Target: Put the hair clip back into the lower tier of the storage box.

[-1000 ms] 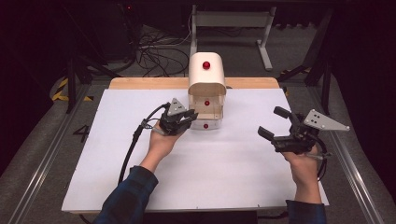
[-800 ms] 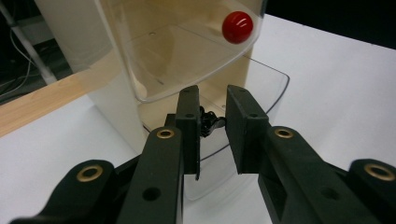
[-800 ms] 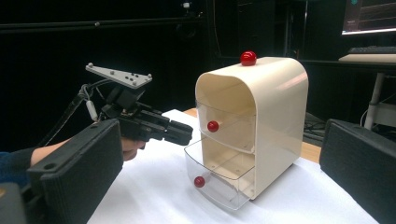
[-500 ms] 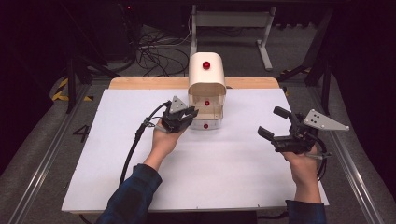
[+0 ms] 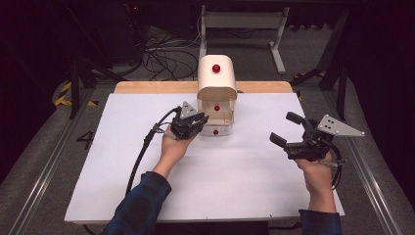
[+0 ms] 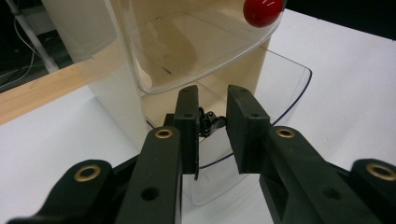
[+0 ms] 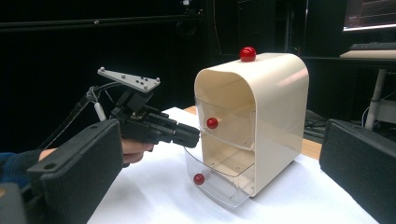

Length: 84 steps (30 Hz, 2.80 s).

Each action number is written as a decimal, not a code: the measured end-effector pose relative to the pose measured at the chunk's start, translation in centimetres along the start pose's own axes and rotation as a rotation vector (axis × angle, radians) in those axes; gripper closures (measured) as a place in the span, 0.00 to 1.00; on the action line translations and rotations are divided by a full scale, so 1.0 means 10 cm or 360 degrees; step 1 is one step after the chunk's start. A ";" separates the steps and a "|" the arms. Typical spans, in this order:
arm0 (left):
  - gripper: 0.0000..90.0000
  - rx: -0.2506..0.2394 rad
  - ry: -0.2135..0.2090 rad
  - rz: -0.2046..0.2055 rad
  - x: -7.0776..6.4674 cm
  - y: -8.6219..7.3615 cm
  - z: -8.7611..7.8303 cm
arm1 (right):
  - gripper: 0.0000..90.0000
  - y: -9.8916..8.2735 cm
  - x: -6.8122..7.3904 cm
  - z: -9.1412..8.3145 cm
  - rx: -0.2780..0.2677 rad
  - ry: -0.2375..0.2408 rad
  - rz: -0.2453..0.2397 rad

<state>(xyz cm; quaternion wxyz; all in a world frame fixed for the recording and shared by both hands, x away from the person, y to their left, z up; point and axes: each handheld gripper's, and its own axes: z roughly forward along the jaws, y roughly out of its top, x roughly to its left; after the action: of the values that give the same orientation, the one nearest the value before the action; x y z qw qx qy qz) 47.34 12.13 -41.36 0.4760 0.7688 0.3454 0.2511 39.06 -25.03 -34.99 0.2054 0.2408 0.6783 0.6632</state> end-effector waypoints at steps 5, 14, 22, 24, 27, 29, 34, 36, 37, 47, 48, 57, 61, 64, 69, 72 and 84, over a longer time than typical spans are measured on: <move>0.78 0.0005 0.0009 -0.0003 0.00 0.00 -0.01 | 0.00 -0.01 0.01 0.02 0.0009 0.0007 0.0004; 0.69 -0.0032 0.0000 0.0025 -0.04 0.03 -0.12 | 0.00 -0.02 0.02 0.04 0.0015 0.0017 -0.0003; 0.54 -0.0124 -0.0024 0.0001 -0.06 0.07 -0.27 | 0.00 -0.02 0.03 0.05 0.0018 0.0012 0.0001; 0.50 -0.0148 -0.0024 -0.0005 -0.07 0.07 -0.31 | 0.00 -0.02 0.03 0.06 0.0018 0.0012 0.0001; 0.44 -0.0168 -0.0017 -0.0008 -0.07 0.08 -0.37 | 0.00 -0.02 0.03 0.06 0.0018 0.0013 -0.0003; 0.40 -0.0182 -0.0007 -0.0008 -0.07 0.08 -0.40 | 0.00 -0.03 0.03 0.07 0.0020 0.0014 -0.0005; 0.33 -0.0228 0.0004 -0.0014 -0.06 0.09 -0.51 | 0.00 -0.03 0.04 0.08 0.0025 0.0018 -0.0005; 0.31 -0.0240 0.0008 -0.0014 -0.06 0.09 -0.55 | 0.00 -0.03 0.04 0.08 0.0026 0.0016 -0.0004; 0.29 -0.0247 0.0008 -0.0017 -0.06 0.09 -0.56 | 0.00 -0.03 0.04 0.08 0.0025 0.0016 -0.0004; 0.25 -0.0271 -0.0001 -0.0032 -0.03 0.08 -0.68 | 0.00 -0.03 0.05 0.09 0.0027 0.0017 -0.0004; 0.24 -0.0279 -0.0011 -0.0040 -0.03 0.08 -0.70 | 0.00 -0.03 0.05 0.09 0.0029 0.0017 -0.0003; 0.19 -0.0325 -0.0013 -0.0034 -0.04 0.07 -0.82 | 0.00 -0.04 0.05 0.10 0.0026 0.0019 -0.0001; 0.17 -0.0327 -0.0014 -0.0031 -0.05 0.06 -0.86 | 0.00 -0.04 0.06 0.11 0.0032 0.0026 -0.0006; 0.15 -0.0342 -0.0010 -0.0021 -0.05 0.06 -0.89 | 0.00 -0.04 0.06 0.12 0.0032 0.0028 -0.0006; 0.13 -0.0361 -0.0008 -0.0024 -0.04 0.05 -0.95 | 0.00 -0.05 0.06 0.12 0.0034 0.0027 -0.0007; 0.11 -0.0362 -0.0003 -0.0019 -0.03 0.04 -0.98 | 0.00 -0.04 0.07 0.12 0.0035 0.0026 -0.0009; 0.07 -0.0385 -0.0015 -0.0021 -0.02 0.01 -1.10 | 0.00 -0.05 0.07 0.12 0.0035 0.0026 -0.0006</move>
<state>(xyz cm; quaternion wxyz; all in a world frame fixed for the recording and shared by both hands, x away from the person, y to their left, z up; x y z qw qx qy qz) 39.40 18.08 -36.72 0.5686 0.7046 0.3155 0.2842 39.19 -23.64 -35.47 0.1985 0.2364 0.6876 0.6572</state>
